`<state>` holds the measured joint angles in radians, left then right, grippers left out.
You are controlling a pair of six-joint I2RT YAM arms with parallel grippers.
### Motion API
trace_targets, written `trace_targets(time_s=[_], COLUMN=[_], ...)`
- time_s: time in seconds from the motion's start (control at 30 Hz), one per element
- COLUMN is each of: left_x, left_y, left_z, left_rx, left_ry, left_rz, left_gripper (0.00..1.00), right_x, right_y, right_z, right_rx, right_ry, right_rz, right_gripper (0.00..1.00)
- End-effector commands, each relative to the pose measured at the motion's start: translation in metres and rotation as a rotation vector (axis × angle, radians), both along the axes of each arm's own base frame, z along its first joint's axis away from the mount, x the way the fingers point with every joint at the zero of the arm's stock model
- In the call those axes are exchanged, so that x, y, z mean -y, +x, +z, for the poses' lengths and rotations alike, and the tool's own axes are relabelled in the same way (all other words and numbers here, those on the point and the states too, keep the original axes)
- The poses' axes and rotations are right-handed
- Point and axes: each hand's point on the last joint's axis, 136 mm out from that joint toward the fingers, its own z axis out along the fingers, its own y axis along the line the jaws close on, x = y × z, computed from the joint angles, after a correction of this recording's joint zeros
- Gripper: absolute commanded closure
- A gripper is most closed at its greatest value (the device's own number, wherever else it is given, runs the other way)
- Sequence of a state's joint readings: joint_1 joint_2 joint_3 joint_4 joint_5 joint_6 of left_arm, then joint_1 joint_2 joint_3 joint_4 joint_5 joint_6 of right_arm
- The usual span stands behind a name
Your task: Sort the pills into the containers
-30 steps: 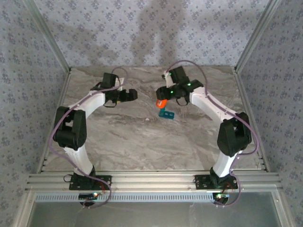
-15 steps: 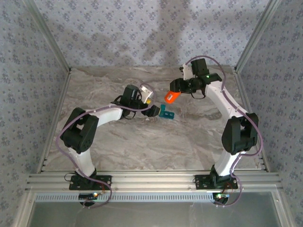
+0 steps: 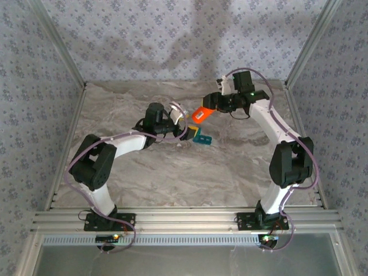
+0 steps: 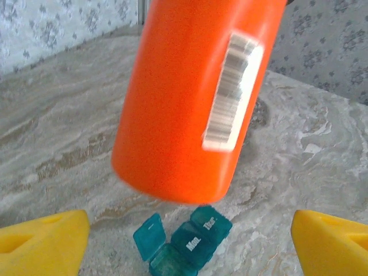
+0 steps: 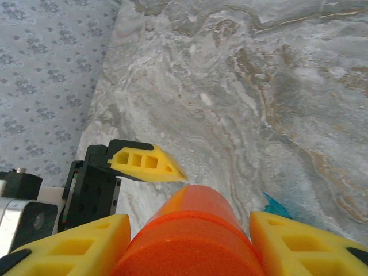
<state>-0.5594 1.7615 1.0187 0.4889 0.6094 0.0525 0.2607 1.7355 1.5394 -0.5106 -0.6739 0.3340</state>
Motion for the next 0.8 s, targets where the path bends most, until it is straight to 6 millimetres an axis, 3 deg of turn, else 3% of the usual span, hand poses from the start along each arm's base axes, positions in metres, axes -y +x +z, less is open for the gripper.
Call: trace_targets(time_s=[0.0,0.3,0.77], left_x=[0.008,0.014,0.019], left_y=[-0.012,-0.009,-0.008], left_z=[0.035,0.038,0.035], left_rx=[0.104,0.104,0.073], left_ry=[-0.066,-0.079,-0.083], left_rz=[-0.071,-0.081,-0.106], left_gripper=[0.1,0.12,0.29], right_x=[-0.019,-0.033,-0.04], right_y=[-0.006,-0.015,-0.023], right_z=[0.003,-0.001,-0.007], right_rx=[-0.021,-0.036,-0.068], right_ry=[0.049,0.056,0.093], right_rz=[0.044,0.081,0.102], right_gripper=[0.59,0.6,0.61])
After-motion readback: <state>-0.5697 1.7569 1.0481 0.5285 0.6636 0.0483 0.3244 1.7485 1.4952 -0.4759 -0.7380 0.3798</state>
